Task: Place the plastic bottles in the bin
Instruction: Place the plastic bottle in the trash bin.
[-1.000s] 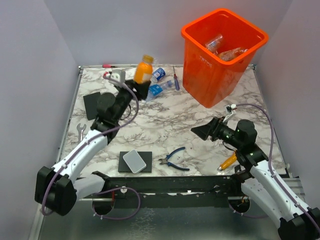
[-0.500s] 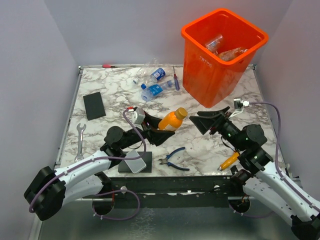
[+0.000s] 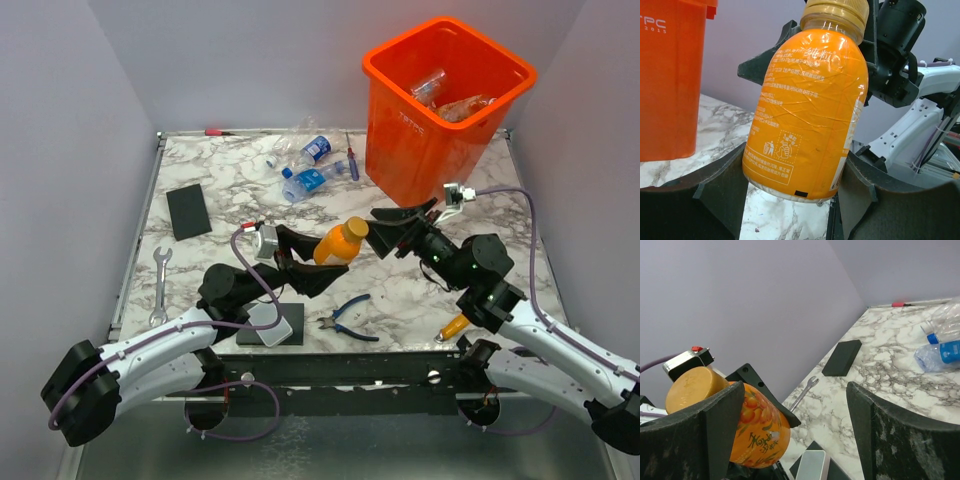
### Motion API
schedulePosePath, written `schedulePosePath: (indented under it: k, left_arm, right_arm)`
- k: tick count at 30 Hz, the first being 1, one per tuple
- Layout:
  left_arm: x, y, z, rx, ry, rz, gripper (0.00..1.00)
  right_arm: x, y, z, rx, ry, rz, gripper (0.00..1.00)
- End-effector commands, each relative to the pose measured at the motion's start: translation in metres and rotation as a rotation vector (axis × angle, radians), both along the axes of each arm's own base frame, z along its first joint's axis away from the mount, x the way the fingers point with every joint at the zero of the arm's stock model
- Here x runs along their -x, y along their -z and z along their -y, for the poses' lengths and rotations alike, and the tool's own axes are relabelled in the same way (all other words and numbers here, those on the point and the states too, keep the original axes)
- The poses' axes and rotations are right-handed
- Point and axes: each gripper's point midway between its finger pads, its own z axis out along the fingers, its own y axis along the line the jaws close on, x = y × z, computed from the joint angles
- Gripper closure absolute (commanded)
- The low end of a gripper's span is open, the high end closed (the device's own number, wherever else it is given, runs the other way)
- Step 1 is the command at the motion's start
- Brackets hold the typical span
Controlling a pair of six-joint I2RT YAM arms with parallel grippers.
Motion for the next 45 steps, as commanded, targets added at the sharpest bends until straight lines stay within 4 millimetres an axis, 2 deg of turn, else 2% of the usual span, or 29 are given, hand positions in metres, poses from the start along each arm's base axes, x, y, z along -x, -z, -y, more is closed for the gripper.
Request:
schedulePosePath:
  k: [1,5,10,15,18,20,25,29,30,31,33,35,37,40,41,45]
  left_arm:
    - [-0.018,0.011,-0.005,-0.007,-0.098,-0.054,0.88]
    - [-0.02,0.01,-0.006,-0.001,-0.106,-0.065,0.89]
    - [-0.02,0.01,-0.004,0.001,-0.1,-0.078,0.89]
    - [-0.02,0.009,-0.005,0.005,-0.101,-0.078,0.89]
    - [-0.019,0.007,-0.006,0.01,-0.104,-0.075,0.89]
    - [-0.02,0.007,-0.007,0.012,-0.108,-0.076,0.89]
    - [-0.02,0.005,-0.009,0.017,-0.117,-0.074,0.89]
    - [-0.022,0.006,-0.009,0.018,-0.125,-0.078,0.89]
    - [-0.023,0.006,-0.01,0.019,-0.13,-0.082,0.85]
    - [-0.023,0.007,-0.01,0.019,-0.131,-0.084,0.8]
    - [-0.023,0.008,-0.01,0.016,-0.131,-0.082,0.59]
    - [-0.02,0.008,-0.01,0.009,-0.122,-0.064,0.34]
    - [-0.014,0.007,-0.008,-0.01,-0.091,-0.038,0.15]
    - [-0.003,0.007,-0.003,-0.042,-0.033,-0.007,0.02]
    - [-0.001,0.007,-0.001,-0.05,-0.022,0.001,0.01]
    - [0.001,0.009,0.002,-0.069,0.002,0.008,0.01]
  right_arm:
    - [0.013,-0.047,0.007,-0.075,0.018,0.134,0.13]
    - [0.013,-0.066,0.027,-0.083,0.098,0.177,0.12]
    - [0.018,-0.077,0.016,-0.055,0.039,0.194,0.12]
    - [0.017,-0.065,-0.018,0.048,-0.083,0.156,0.12]
    - [0.008,-0.053,-0.03,0.11,-0.083,0.102,0.13]
    - [0.002,-0.042,-0.035,0.146,-0.075,0.069,0.15]
    - [-0.003,-0.03,-0.038,0.176,-0.059,0.036,0.18]
    - [-0.002,-0.025,-0.04,0.185,-0.063,0.024,0.26]
    - [-0.002,-0.018,-0.045,0.198,-0.081,0.011,0.48]
    - [-0.002,-0.017,-0.046,0.201,-0.085,0.011,0.56]
    - [-0.002,-0.016,-0.048,0.21,-0.093,0.012,0.7]
    - [-0.002,-0.018,-0.048,0.227,-0.093,0.02,0.79]
    - [-0.002,-0.021,-0.045,0.263,-0.087,0.03,0.88]
    - [0.001,-0.028,-0.034,0.335,-0.067,0.037,0.99]
    - [0.003,-0.022,-0.031,0.387,-0.071,0.017,1.0]
    - [0.02,-0.019,-0.028,0.509,-0.168,-0.018,1.0]
